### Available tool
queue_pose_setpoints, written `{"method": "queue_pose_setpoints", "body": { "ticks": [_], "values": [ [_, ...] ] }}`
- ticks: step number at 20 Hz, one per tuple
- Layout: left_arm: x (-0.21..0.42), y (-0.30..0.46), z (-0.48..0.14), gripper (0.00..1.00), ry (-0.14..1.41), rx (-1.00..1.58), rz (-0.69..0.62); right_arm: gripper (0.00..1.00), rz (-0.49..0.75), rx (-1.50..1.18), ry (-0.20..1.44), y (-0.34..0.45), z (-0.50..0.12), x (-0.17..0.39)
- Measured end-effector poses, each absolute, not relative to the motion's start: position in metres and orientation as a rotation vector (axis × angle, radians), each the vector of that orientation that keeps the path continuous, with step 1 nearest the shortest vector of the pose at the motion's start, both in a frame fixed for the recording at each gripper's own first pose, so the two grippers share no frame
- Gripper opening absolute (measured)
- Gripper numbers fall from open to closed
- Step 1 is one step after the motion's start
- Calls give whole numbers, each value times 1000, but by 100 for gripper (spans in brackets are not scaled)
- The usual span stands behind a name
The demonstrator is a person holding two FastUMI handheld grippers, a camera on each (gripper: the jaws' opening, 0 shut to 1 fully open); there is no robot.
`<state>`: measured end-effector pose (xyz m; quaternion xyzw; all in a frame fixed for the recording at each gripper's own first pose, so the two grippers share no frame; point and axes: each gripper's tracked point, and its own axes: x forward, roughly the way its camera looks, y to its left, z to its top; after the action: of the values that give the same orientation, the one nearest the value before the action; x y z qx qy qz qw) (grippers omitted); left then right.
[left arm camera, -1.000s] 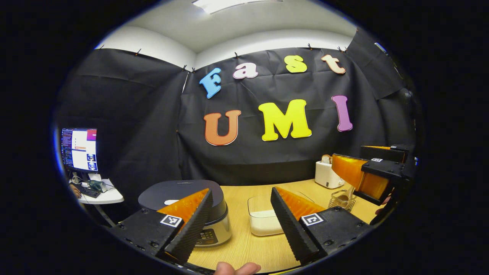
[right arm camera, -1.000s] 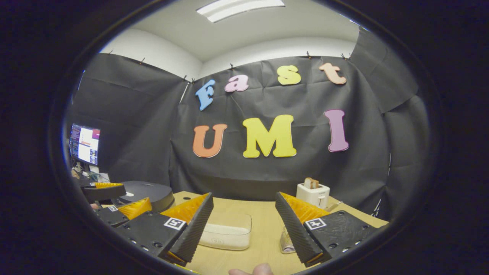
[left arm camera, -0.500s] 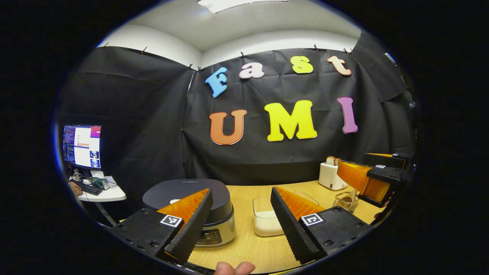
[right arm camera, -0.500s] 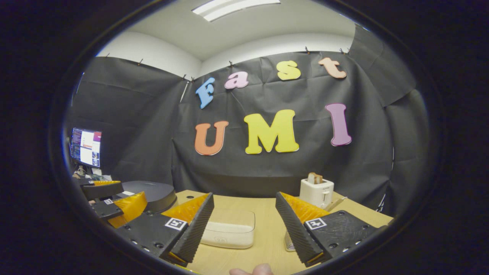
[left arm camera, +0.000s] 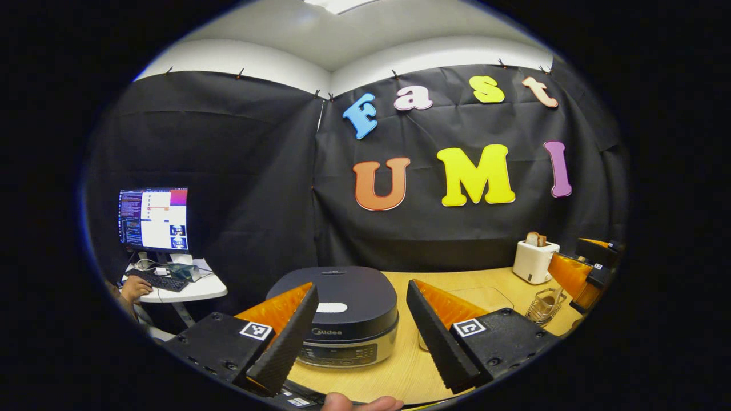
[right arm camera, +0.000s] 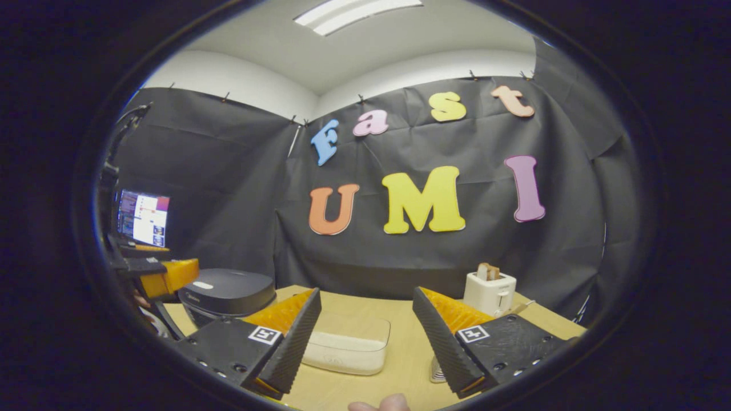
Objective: Close the left gripper, press the button to open the rice cooker; take a wooden spoon from the chopstick holder with the right hand, scoop a spoonful of rice and pour it into the rice cooker, then put the wooden spoon back into the chopstick holder.
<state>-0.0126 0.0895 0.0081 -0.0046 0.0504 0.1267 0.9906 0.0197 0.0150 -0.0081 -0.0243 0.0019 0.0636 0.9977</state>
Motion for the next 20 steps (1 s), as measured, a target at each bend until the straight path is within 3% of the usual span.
{"method": "queue_pose_setpoints", "body": {
  "ticks": [2, 4, 6, 10, 15, 16, 18, 20],
  "values": [
    [-13, 102, 11, 99, 125, 12, 294, 99, 151, -53, 14, 16, -12, 22],
    [-8, 116, 11, 97, 164, 14, 336, 96, 167, -40, 20, 12, -14, 24],
    [2, 126, 4, 90, 269, -20, 346, 95, 173, -35, 22, 5, -11, 27],
    [18, 130, -12, 63, 473, -149, 293, 95, 175, 9, 1, -6, -7, 26],
    [26, 135, -37, 37, 633, -199, 260, 95, 152, 0, 7, -17, -12, 26],
    [27, 134, -41, 23, 656, -193, 256, 96, 152, -2, 11, -18, -14, 26],
    [29, 146, -50, 7, 700, -172, 294, 95, 151, -12, 28, -22, -17, 28],
    [33, 144, -55, 3, 714, -193, 292, 95, 136, -15, 30, -31, -18, 28]
  ]
}}
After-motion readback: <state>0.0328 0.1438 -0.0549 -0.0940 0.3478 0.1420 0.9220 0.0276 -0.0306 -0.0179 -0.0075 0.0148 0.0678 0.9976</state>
